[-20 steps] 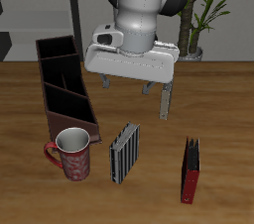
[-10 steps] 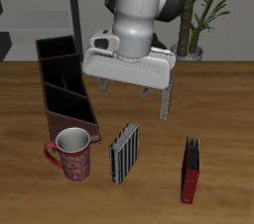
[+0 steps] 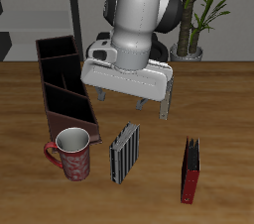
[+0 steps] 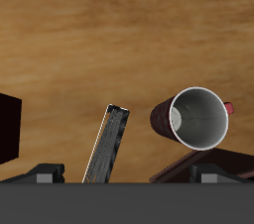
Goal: Place the striped book into the right desk caddy's front compartment
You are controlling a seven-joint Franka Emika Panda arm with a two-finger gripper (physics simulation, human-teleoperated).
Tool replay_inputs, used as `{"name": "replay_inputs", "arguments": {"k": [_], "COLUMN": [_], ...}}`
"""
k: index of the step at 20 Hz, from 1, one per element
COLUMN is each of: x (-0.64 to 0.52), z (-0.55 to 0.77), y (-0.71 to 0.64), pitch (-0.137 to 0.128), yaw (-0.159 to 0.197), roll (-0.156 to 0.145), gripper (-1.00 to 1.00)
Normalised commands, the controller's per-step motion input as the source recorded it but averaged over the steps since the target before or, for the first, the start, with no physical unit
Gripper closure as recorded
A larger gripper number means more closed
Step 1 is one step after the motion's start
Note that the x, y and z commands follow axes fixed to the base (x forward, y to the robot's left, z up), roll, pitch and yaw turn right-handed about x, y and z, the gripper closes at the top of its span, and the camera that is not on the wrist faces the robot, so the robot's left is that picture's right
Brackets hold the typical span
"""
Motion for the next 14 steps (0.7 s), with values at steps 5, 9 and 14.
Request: {"name": "replay_inputs", "arguments": {"k": [5,9,14], "x": [0.02,0.11,0.07], "z": [-0.14,-0.25,-0.22], "y": [0.05,0.05,0.04], "pitch": [0.0,0.015,0.013], "yaw": [-0.015,-0.047,-0.031], "roll": [-0.001,0.007,0.006], "gripper": [-1.0,-1.0,-1.0]}}
